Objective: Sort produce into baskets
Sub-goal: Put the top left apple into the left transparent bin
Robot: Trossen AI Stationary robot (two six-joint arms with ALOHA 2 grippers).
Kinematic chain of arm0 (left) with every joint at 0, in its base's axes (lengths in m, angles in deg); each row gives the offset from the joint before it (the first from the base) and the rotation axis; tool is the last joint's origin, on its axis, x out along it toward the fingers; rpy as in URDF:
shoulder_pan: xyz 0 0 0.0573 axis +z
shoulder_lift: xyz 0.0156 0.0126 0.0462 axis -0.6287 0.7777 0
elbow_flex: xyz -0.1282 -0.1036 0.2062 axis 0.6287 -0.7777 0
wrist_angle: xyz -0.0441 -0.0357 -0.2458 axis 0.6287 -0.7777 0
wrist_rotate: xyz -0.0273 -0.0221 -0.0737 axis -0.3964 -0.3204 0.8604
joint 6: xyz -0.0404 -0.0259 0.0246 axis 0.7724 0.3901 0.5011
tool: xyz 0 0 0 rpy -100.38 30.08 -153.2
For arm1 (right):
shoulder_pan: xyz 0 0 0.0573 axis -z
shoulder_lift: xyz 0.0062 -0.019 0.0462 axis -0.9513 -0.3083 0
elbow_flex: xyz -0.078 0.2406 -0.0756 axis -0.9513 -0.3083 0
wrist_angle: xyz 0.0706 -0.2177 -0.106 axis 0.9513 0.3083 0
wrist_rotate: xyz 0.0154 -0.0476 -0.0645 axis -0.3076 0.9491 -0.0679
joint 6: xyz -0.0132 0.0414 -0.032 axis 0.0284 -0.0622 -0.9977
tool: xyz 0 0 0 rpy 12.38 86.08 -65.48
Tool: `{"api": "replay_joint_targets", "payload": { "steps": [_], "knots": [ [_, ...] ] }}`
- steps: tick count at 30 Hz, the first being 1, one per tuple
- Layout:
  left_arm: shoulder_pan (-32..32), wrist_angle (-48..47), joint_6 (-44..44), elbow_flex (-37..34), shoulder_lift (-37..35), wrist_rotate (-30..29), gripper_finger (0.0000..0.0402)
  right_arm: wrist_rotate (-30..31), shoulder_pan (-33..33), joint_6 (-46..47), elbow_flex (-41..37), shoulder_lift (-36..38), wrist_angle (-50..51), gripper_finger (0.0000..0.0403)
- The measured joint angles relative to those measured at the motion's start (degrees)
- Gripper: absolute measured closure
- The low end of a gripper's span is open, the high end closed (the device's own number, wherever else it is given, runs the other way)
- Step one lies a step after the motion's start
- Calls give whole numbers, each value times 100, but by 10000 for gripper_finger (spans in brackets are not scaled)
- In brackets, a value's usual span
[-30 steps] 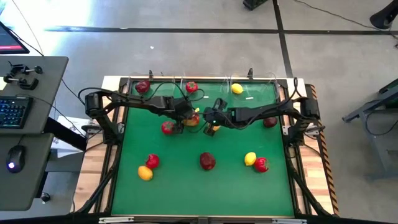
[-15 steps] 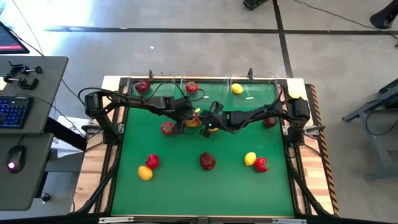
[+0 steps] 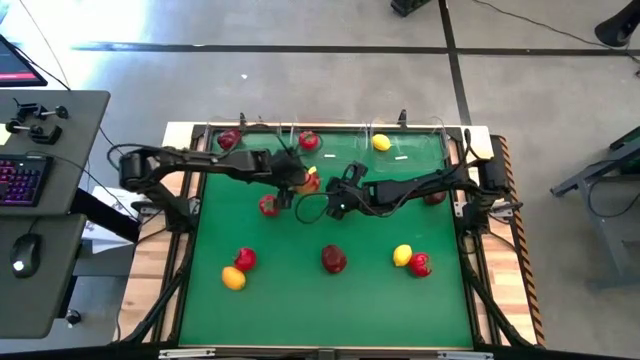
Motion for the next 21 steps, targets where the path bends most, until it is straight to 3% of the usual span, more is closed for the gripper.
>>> {"api": "replay_joint_targets", "payload": {
  "steps": [12, 21],
  "knots": [
    [215, -663, 267, 0, -1331, -992, 154, 0, 0, 90, 0, 4, 169, 403],
    [1148, -1359, 1023, 0, -2031, -1730, 154, -3, 0, 90, 0, 7, 232, 403]
  ]
}}
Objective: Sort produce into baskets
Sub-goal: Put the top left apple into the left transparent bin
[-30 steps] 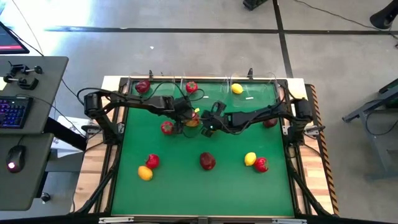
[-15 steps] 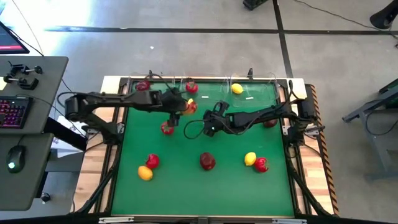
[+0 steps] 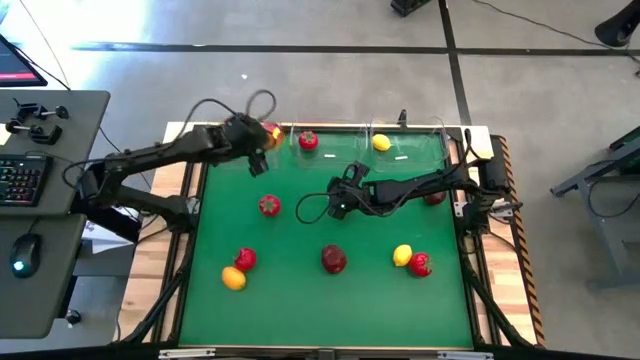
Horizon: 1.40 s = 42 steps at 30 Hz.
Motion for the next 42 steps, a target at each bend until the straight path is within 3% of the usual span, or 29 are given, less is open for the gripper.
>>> {"api": "replay_joint_targets", "payload": {
  "steps": [6, 12, 19, 31, 42],
  "knots": [
    [888, -260, 233, 0, -73, -87, 154, -47, 0, 0, 0, 0, 0, 403],
    [1491, -343, -344, 0, 355, 91, 154, -88, 0, 0, 1, 0, -4, 403],
    [1611, -280, -1671, 2, 948, 130, 154, -116, 0, -2, 0, 0, -10, 403],
    [1907, 572, -4260, 7, 2008, -316, 154, -355, 0, -123, 2, 2, -84, 403],
    [2255, 1176, -4747, 7, 2496, 113, 154, -368, 0, -177, 2, 2, -142, 403]
  ]
}}
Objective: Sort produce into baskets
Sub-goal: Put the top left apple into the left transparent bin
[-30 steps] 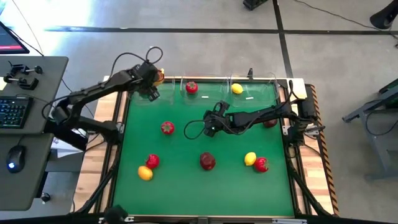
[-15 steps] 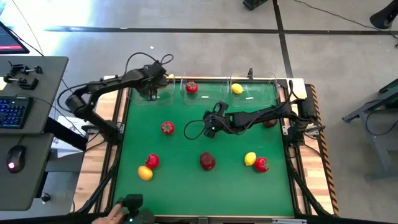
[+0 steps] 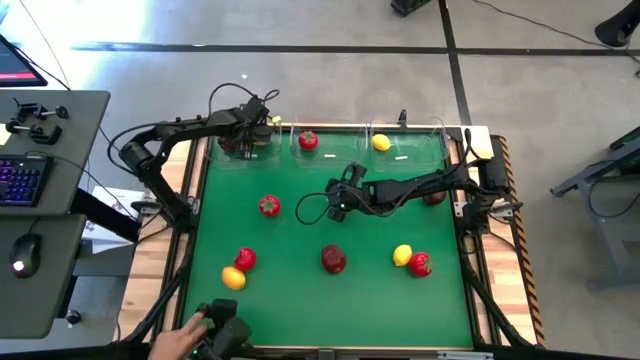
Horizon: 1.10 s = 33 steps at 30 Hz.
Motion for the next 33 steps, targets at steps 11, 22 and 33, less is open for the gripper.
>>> {"api": "replay_joint_targets", "payload": {
  "steps": [11, 22, 33],
  "knots": [
    [94, 90, 65, -2, 99, 150, 155, -57, 0, 1, 2, 0, -2, 403],
    [49, 7, 130, -2, 99, -82, 154, -141, -4, 2, 2, 0, -11, 403],
    [-152, -4, 533, -2, 96, -447, 137, -142, -13, 2, 2, 0, -46, 403]
  ]
}}
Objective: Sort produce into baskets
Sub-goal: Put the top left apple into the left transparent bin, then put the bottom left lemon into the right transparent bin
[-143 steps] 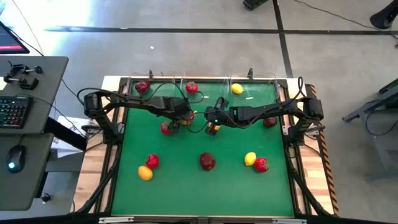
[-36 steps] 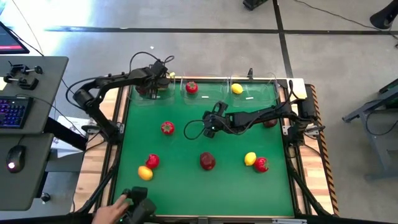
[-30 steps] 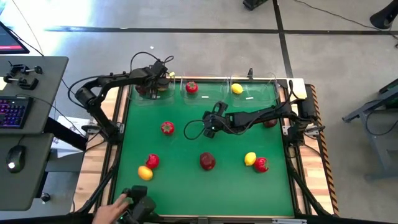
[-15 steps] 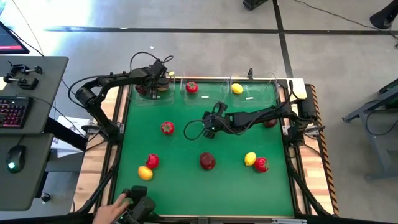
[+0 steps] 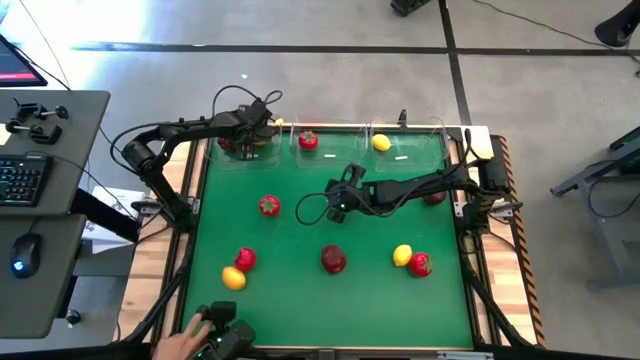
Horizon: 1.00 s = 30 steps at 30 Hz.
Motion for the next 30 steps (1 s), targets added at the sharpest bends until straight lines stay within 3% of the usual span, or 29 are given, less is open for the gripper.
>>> {"api": "replay_joint_targets", "payload": {
  "steps": [13, 22, 26, 30],
  "knots": [
    [-24, 102, 150, 0, -11, -241, 121, -28, -24, 0, 0, 0, 2, 403],
    [-172, -214, -149, 0, -57, -1408, 122, -26, -24, -20, 0, 0, 3, 403],
    [-222, -276, 270, 0, -225, -1628, 146, 67, -22, -22, 0, 0, 3, 403],
    [-353, -524, 926, 0, -597, -1496, 200, 291, -22, 34, 0, 0, -52, 403]
  ]
}}
